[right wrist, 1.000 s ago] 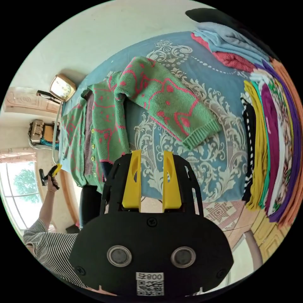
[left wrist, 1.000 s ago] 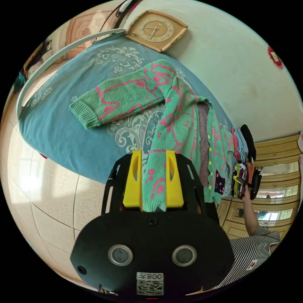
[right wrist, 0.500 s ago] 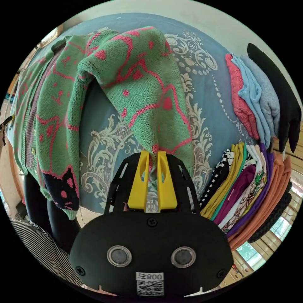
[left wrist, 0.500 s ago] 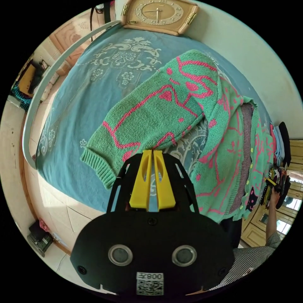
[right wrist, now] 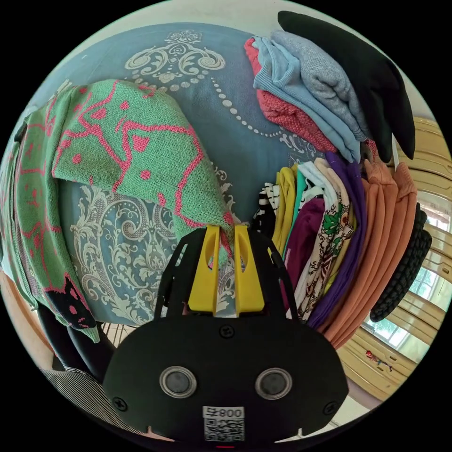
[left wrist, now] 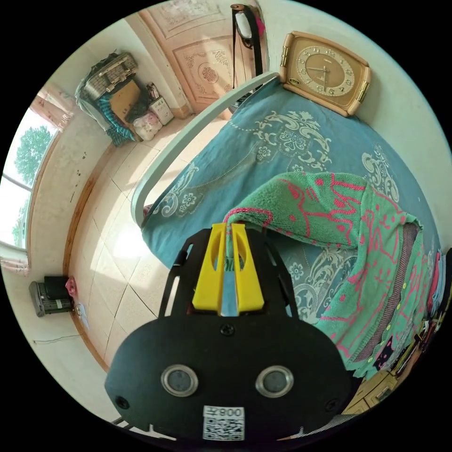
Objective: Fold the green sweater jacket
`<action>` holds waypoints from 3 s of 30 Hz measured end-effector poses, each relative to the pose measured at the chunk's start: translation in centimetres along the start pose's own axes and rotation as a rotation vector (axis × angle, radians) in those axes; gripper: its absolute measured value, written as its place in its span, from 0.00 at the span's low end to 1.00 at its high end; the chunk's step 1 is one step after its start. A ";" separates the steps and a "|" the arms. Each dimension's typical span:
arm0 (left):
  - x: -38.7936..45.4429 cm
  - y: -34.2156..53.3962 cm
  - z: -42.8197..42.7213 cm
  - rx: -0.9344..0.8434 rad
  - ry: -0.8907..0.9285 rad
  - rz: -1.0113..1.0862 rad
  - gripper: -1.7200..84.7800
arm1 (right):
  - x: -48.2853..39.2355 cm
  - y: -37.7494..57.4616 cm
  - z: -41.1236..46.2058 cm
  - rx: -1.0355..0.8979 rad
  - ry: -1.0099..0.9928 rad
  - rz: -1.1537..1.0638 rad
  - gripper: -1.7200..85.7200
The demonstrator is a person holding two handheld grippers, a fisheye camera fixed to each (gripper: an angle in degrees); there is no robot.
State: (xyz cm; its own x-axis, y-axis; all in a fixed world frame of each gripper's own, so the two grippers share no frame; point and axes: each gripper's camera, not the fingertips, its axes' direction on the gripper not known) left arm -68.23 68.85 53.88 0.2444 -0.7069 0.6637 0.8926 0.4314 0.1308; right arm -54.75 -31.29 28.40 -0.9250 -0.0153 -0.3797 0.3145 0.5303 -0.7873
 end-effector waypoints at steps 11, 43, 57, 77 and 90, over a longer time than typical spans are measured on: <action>11.0 -2.8 -1.0 0.246 0.541 0.249 0.10 | 2.7 2.8 -4.4 0.316 -0.465 0.128 0.12; 51.7 -15.9 9.5 0.028 0.403 0.819 0.08 | -20.5 -22.6 -6.0 0.347 -0.462 -0.500 0.12; 51.6 -14.7 9.2 0.073 0.566 0.570 0.10 | -20.9 -25.1 -6.7 0.355 -0.529 -0.307 0.10; 56.4 -6.0 6.9 0.184 0.603 0.752 0.02 | -44.2 -27.0 -13.5 0.511 -0.519 -0.737 0.02; 48.6 -2.8 4.5 0.074 0.983 0.524 0.09 | -40.5 -34.4 -11.0 0.305 -0.914 -0.533 0.05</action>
State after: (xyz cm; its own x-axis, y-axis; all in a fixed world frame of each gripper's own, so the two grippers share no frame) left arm -60.54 35.81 89.13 0.8065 -0.5498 -0.2175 0.5748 0.8152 0.0707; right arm -30.41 -39.59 76.18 -0.4908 -0.8683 -0.0724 0.0778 0.0391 -0.9962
